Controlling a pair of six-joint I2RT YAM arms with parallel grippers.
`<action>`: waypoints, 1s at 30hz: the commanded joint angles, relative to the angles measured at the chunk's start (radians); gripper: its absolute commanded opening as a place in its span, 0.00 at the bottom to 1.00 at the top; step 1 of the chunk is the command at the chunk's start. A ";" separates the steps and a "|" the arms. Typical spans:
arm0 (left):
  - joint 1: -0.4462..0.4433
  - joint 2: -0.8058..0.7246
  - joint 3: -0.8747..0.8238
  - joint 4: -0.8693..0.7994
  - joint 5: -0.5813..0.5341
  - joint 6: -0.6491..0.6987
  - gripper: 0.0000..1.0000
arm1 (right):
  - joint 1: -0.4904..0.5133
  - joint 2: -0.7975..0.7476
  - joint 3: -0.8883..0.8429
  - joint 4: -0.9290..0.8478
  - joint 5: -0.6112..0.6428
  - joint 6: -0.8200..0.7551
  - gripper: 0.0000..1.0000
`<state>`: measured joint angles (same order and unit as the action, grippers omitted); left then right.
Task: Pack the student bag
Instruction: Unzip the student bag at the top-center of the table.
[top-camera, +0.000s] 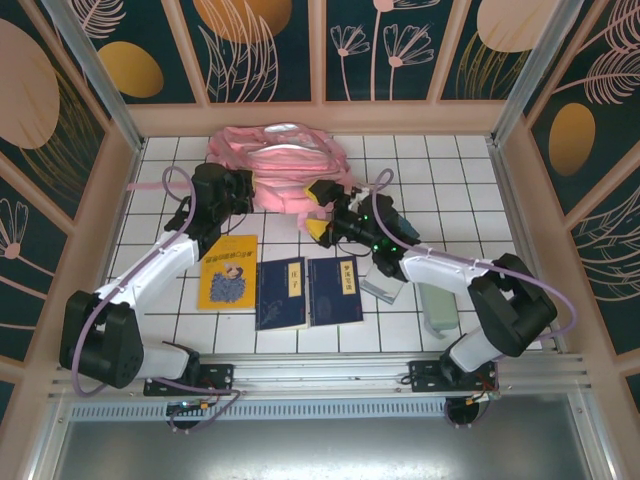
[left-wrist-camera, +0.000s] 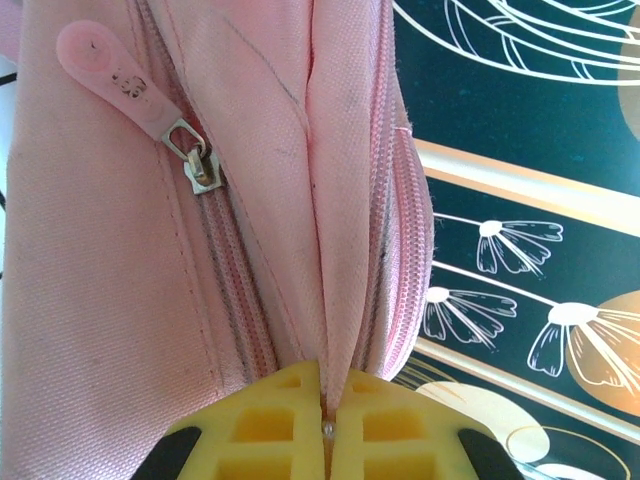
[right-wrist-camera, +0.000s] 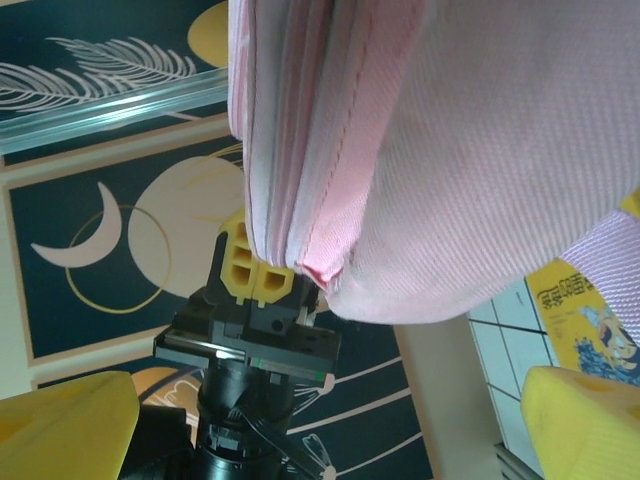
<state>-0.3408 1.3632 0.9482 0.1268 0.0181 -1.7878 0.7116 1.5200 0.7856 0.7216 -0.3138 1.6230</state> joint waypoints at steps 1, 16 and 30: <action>-0.011 0.000 0.069 0.147 0.037 -0.030 0.00 | 0.005 0.024 -0.019 0.167 0.074 0.001 0.99; -0.024 -0.012 0.067 0.158 0.078 -0.015 0.00 | -0.049 0.211 0.132 0.261 0.028 -0.063 0.99; -0.031 -0.011 0.037 0.156 0.154 0.078 0.13 | -0.075 0.335 0.283 0.262 -0.038 -0.083 0.17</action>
<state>-0.3519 1.3701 0.9703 0.1726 0.0471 -1.7653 0.6342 1.8687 1.0332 0.9161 -0.3302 1.5723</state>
